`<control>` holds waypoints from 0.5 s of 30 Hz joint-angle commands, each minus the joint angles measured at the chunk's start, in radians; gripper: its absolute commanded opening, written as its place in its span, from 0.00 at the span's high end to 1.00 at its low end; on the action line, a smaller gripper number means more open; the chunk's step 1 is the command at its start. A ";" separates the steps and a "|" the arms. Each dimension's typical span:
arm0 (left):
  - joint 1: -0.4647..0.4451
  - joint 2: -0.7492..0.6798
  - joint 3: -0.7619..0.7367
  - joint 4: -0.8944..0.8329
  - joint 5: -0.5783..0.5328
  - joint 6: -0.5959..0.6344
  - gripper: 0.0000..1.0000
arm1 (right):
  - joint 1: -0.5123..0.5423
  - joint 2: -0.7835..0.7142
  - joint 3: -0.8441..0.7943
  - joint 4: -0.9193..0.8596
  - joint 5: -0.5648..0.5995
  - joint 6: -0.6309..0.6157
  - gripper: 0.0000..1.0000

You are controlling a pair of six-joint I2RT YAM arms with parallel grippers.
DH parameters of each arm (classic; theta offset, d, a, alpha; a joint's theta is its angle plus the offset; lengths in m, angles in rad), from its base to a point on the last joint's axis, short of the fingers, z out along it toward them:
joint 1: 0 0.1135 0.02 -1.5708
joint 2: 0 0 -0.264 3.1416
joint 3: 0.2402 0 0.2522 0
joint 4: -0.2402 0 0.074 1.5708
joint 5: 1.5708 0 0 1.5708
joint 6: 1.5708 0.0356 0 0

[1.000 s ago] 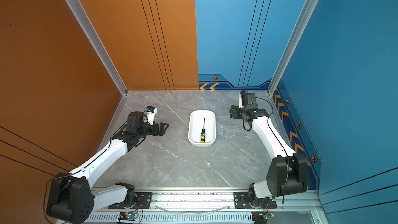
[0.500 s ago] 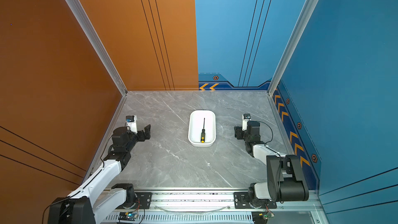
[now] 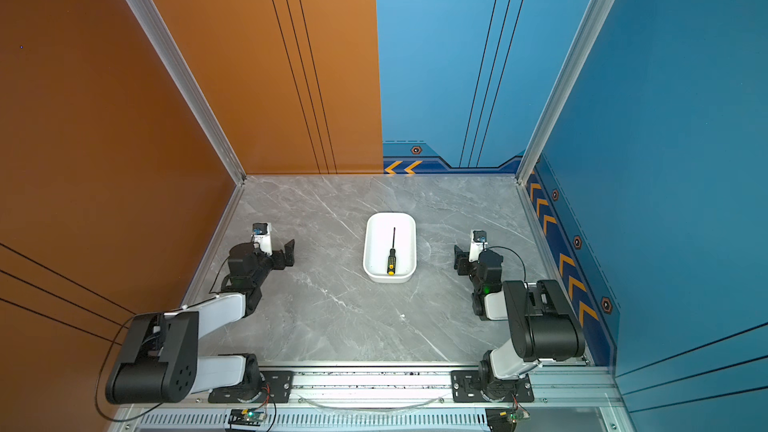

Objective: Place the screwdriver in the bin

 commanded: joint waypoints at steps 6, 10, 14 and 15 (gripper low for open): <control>-0.001 0.202 0.015 0.226 -0.005 -0.002 0.02 | -0.034 0.003 0.081 -0.055 0.004 0.041 0.24; -0.005 0.200 0.016 0.217 -0.014 0.001 0.02 | -0.026 0.002 0.084 -0.065 0.026 0.037 0.15; -0.008 0.199 0.015 0.217 -0.020 0.003 0.02 | -0.019 0.000 0.086 -0.071 0.054 0.038 0.00; -0.008 0.201 0.015 0.217 -0.021 0.003 0.02 | -0.017 0.000 0.087 -0.073 0.064 0.038 0.00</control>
